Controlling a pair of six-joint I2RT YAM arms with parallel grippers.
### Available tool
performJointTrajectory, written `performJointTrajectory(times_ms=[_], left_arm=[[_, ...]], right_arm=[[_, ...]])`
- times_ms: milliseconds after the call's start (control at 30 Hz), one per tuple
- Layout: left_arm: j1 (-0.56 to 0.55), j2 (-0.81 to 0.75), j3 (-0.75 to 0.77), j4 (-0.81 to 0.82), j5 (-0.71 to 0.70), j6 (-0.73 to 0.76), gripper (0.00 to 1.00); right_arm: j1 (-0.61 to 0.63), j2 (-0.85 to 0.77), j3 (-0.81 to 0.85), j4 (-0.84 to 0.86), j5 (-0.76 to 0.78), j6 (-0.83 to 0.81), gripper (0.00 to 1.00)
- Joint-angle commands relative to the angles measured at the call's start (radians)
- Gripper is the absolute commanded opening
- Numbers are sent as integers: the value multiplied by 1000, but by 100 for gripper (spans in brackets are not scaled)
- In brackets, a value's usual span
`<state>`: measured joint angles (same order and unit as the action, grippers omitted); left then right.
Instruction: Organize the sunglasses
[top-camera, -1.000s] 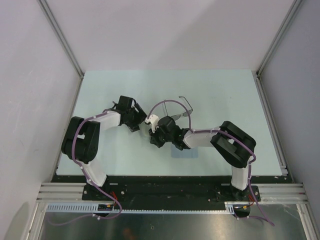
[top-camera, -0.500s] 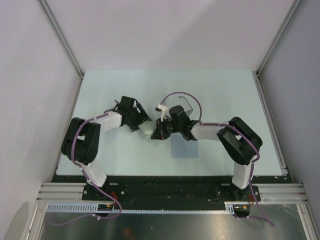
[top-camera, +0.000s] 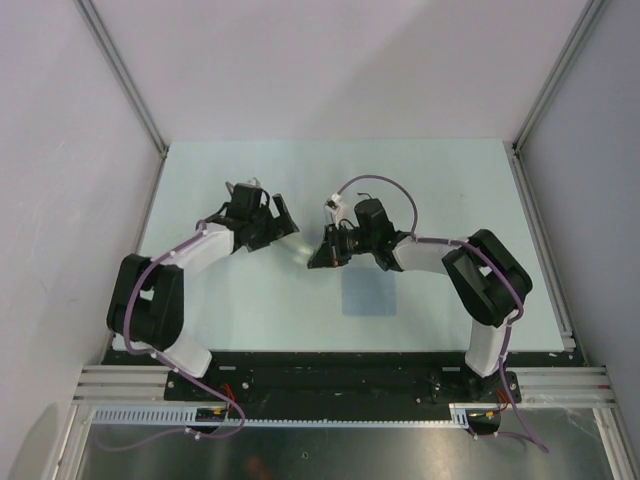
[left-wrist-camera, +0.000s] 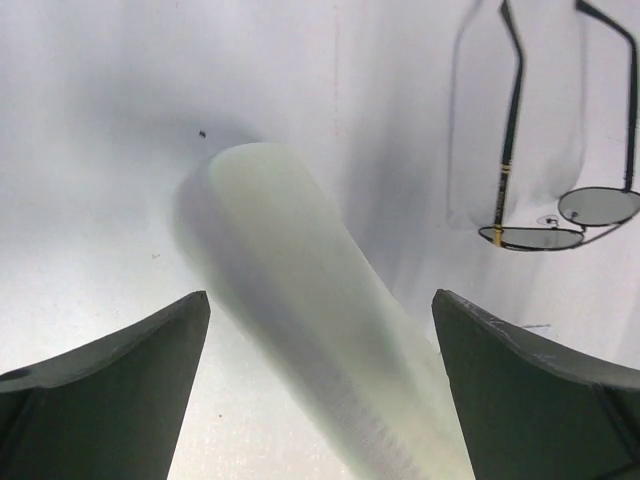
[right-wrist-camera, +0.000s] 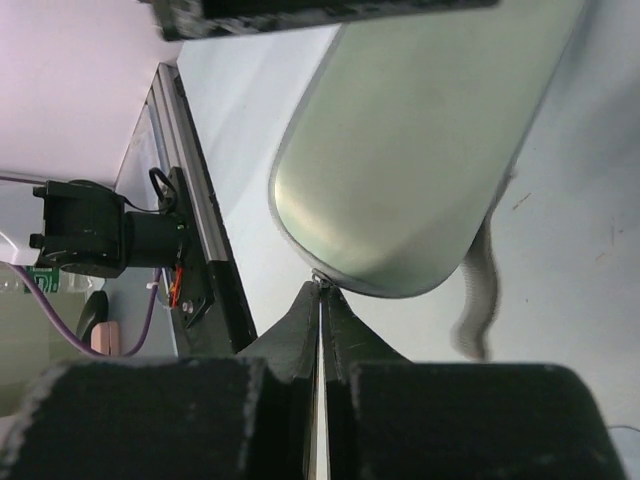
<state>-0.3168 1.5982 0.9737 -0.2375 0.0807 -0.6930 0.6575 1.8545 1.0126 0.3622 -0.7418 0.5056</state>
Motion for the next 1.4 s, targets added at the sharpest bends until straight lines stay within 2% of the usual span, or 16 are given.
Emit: performJointTrajectory(times_ms=[0, 267, 433, 567, 900, 1133, 1167, 1233, 1267, 1367], left_arm=[[-1, -90, 43, -5, -38, 141, 100], [35, -162, 37, -20, -12, 276, 100], [58, -187, 71, -23, 33, 308, 100], [62, -178, 115, -22, 59, 300, 100], [62, -109, 241, -20, 182, 319, 100], [50, -92, 258, -22, 413, 410, 100], [48, -86, 244, -20, 510, 420, 100], [41, -70, 227, -13, 620, 438, 100], [35, -64, 212, -10, 730, 441, 100], [13, -64, 180, 9, 859, 440, 100]], right_arm=[[-32, -80, 24, -11, -48, -9, 0], [-78, -149, 35, -110, -131, -130, 0], [-65, -239, 76, -337, -65, -307, 0], [-19, -307, 104, -495, 123, -488, 0], [149, -435, 161, -732, 496, -699, 0], [258, -517, 172, -830, 719, -772, 0], [270, -526, 175, -836, 751, -780, 0], [316, -560, 187, -851, 808, -791, 0], [335, -574, 190, -855, 856, -806, 0], [396, -626, 193, -845, 951, -845, 0]])
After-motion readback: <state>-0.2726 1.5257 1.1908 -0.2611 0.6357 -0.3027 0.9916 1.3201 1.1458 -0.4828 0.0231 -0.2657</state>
